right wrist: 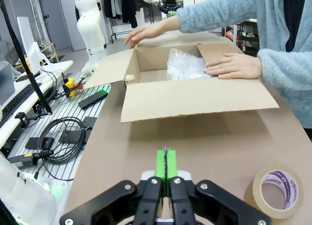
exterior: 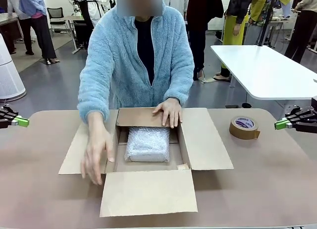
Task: Wrap the clocks to prevent damage.
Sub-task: Push the right (or left) flap of the Package Box to close it.
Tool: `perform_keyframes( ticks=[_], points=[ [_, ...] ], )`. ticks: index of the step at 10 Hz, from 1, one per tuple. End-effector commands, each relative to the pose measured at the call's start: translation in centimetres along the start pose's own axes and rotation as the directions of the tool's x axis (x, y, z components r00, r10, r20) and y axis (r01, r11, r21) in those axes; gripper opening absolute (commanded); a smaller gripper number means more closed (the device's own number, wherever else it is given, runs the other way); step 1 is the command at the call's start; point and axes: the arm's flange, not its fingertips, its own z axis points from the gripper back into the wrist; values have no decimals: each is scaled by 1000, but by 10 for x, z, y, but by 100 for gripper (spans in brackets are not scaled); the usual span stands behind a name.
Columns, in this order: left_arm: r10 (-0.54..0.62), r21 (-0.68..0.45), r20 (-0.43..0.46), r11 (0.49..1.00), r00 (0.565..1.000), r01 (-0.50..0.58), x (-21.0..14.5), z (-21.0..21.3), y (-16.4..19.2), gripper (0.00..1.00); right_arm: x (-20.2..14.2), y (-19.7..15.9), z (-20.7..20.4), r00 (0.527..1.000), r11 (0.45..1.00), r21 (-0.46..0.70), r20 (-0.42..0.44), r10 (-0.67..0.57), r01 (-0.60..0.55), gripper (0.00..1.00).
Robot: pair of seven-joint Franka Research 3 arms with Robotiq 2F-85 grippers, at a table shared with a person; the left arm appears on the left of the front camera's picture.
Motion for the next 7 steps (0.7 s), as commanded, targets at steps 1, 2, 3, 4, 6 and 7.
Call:
perform_keyframes(
  ticks=[1,2,3,4,6,7],
  points=[
    [1,-2,10,1000,1000,-1,0,0,-2,0,0,0,0,1000,1000,-1,2,0,0,1],
    [1,-2,10,1000,1000,-1,0,0,-2,0,0,0,0,1000,1000,-1,2,0,0,1],
    [1,-2,10,1000,1000,-1,0,0,-2,0,0,0,0,1000,1000,-1,2,0,0,1],
    [1,-2,10,1000,1000,-1,0,0,-2,0,0,0,0,1000,1000,-1,2,0,0,1],
    [1,-2,10,1000,1000,-1,0,0,-2,0,0,0,0,1000,1000,-1,2,0,0,1],
    [1,-2,10,1000,1000,-1,0,0,-2,0,0,0,0,1000,1000,-1,2,0,0,1]
  ],
)
